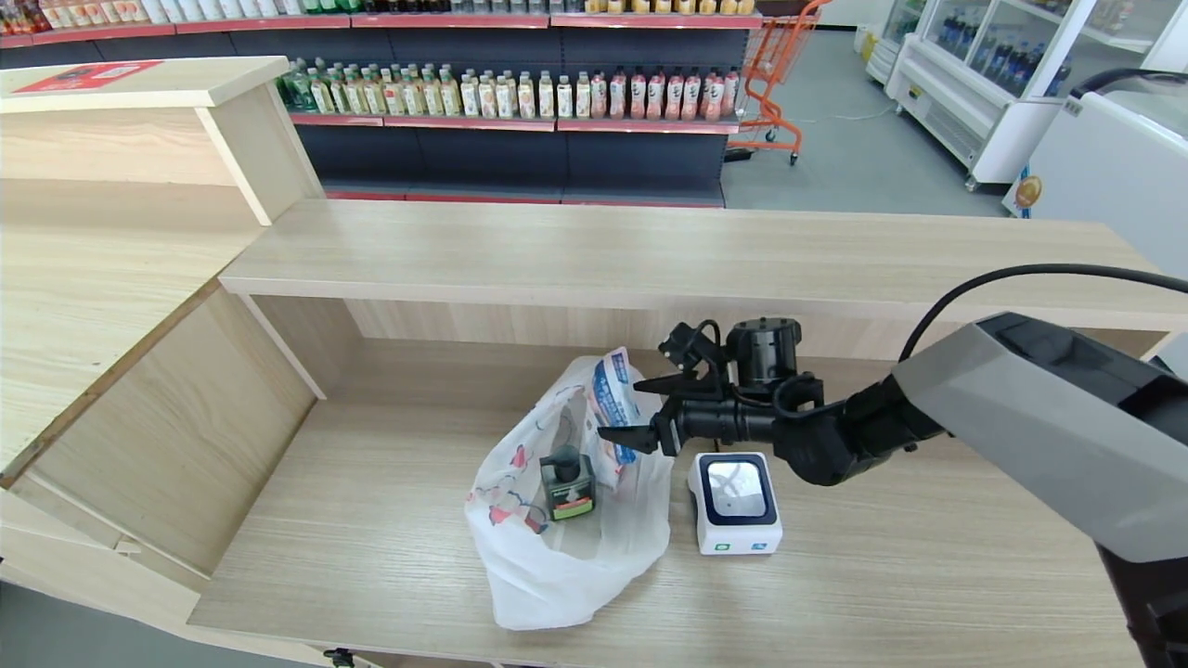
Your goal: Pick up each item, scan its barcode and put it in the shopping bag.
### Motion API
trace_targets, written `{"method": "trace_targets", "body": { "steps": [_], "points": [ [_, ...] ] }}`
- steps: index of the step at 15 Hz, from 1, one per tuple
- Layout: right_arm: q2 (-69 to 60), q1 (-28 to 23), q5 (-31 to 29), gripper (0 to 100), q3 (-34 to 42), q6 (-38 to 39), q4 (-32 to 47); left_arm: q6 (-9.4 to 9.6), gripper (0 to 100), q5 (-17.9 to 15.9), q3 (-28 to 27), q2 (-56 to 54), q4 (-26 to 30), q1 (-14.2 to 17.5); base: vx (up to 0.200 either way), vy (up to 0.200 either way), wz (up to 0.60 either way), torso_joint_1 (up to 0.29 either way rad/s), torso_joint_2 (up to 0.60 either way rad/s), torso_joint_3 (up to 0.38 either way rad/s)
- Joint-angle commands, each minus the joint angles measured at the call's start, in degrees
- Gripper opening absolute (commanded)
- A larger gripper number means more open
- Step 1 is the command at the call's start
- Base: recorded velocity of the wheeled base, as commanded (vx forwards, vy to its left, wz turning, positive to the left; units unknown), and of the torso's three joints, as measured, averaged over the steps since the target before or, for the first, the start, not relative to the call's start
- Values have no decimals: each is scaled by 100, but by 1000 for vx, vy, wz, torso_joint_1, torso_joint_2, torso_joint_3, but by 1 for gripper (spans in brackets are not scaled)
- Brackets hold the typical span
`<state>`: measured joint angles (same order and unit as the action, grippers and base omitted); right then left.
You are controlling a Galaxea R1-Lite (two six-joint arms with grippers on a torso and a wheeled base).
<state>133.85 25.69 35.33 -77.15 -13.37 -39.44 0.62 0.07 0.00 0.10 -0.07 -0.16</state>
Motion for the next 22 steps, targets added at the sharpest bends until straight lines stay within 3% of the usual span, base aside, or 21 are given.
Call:
{"method": "trace_targets", "body": {
  "steps": [1,4,5,6,8,10,12,16,18,19,21,22],
  "points": [
    [-369,-2,0,100,60,54,-3,-1,100,1,0,-1,-1,-2,0,0,0,0,0,0],
    [-1511,-292,-96,100,842,546,33,-1,100,1,0,-1,-1,-2,0,0,0,0,0,0],
    [-2030,-380,-378,100,1255,951,94,-1,100,1,0,-1,-1,-2,0,0,0,0,0,0],
    [-2777,-512,-1037,100,1888,1329,367,-1,100,1,0,-1,-1,7,0,0,0,0,0,0],
    [-3840,-1074,-1459,100,2864,1355,859,-1,100,1,0,-1,-1,-2,0,0,0,0,0,0],
    [-4491,-1479,-1749,100,3576,1364,911,-1,100,1,0,-1,-1,7,0,0,0,0,0,0],
    [-5554,-2041,-2373,100,4841,1355,911,-1,100,1,0,-1,-1,-2,0,0,0,0,0,0],
    [-8173,-2068,-3120,100,7250,1355,920,-1,100,1,0,-1,-1,-2,0,0,0,0,0,0],
    [-9246,-2182,-3190,100,7715,1329,1184,-1,100,1,0,-1,-1,7,0,0,0,0,0,0],
    [-10344,-2349,-3225,100,7715,1355,2511,-1,100,1,0,-1,-1,-2,0,0,0,0,0,0],
    [-11874,-2533,-3190,100,7715,1355,3724,-1,100,1,0,-1,-1,7,0,0,0,0,0,0],
    [-12181,-2507,-3164,100,7715,1267,3531,-1,100,1,0,-1,-1,-2,0,0,0,0,0,0]
  ]
}}
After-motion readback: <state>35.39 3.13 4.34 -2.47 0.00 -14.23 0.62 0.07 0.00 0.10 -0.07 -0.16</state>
